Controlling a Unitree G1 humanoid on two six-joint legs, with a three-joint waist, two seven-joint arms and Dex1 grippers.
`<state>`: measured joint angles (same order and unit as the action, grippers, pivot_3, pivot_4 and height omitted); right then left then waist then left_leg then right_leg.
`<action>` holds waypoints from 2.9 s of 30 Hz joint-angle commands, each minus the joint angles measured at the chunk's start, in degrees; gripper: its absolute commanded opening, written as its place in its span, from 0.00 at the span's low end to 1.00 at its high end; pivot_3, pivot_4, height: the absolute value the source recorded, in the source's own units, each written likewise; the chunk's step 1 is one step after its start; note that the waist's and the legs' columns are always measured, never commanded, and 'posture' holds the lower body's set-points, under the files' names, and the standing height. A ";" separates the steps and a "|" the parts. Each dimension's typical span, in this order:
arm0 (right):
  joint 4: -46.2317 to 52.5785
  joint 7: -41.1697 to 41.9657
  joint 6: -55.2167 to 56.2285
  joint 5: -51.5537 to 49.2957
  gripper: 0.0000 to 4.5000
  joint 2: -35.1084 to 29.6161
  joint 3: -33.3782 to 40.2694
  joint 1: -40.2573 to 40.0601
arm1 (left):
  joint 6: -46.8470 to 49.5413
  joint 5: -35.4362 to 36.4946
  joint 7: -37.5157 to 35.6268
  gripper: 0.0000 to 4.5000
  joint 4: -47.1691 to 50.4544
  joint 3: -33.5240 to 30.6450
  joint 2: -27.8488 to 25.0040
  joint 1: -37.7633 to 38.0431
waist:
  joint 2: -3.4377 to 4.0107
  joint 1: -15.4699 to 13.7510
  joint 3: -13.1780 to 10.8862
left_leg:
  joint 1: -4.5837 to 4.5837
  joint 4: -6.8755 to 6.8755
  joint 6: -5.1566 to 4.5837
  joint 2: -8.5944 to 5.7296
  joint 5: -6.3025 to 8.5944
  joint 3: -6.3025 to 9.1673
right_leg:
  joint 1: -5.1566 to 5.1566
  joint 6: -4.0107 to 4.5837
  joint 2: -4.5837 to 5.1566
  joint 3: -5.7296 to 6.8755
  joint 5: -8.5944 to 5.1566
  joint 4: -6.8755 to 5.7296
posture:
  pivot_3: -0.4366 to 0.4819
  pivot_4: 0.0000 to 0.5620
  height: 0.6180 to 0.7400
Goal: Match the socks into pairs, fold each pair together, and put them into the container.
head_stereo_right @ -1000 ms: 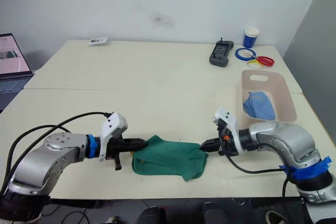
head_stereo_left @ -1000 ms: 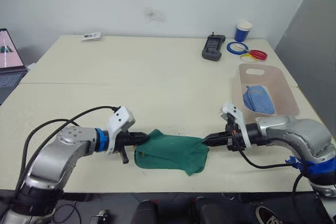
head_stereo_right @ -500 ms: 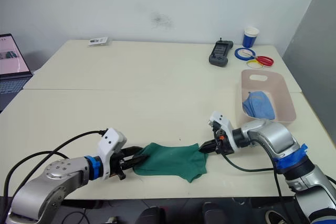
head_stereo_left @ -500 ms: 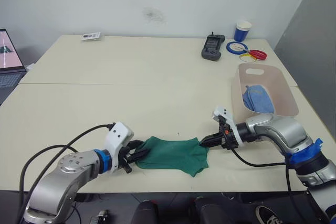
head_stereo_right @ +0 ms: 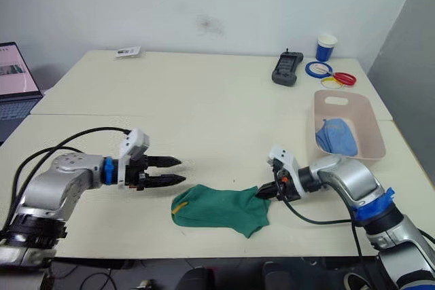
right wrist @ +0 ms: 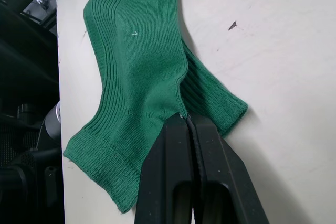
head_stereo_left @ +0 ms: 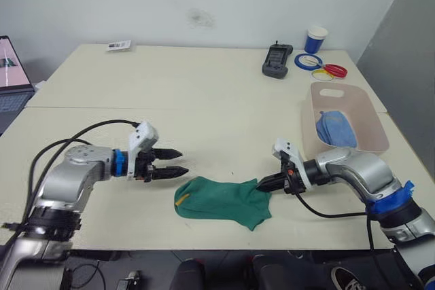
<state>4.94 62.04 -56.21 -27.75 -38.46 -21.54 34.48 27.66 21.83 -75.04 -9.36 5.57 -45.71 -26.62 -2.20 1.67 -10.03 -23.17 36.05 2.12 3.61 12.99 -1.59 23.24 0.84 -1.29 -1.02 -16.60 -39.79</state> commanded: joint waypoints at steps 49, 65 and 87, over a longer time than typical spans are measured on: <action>29.59 -2.88 5.54 2.80 0.37 -9.41 4.80 -12.67 | -42.08 -10.18 6.56 0.36 22.79 -4.83 -1.52 29.43 | 0.00 0.16 0.02 | 0.26 0.01 -0.11 0.09 0.12 -0.10 | -0.08 -0.25 0.58 -0.06 -0.03 -0.05 | 0.48 0.27 1.00; 11.70 -11.94 -0.83 -0.80 0.78 0.34 11.50 -9.83 | 13.93 21.34 20.87 0.81 27.25 -20.27 -5.59 28.91 | -0.01 0.17 -0.03 | 0.18 -0.02 -0.13 0.10 0.13 0.00 | -0.04 -0.19 0.49 -0.03 -0.12 -0.06 | 0.48 0.27 1.00; 13.19 -12.95 -1.11 -1.66 0.08 1.21 10.18 -11.60 | -1.61 5.88 15.31 0.00 23.90 -7.45 -1.07 29.49 | -0.02 0.09 -0.02 | 0.21 -0.02 -0.13 0.06 0.13 -0.05 | -0.04 -0.18 0.41 -0.02 -0.12 -0.11 | 0.48 0.27 1.00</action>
<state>15.77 48.68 -57.78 -28.31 -36.97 -12.62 22.79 25.89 26.63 -58.75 13.71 -1.47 -47.09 3.35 -2.22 1.75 -10.05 -22.96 36.03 1.99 3.68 13.12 -1.64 23.20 0.66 -0.86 -1.04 -16.72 -39.90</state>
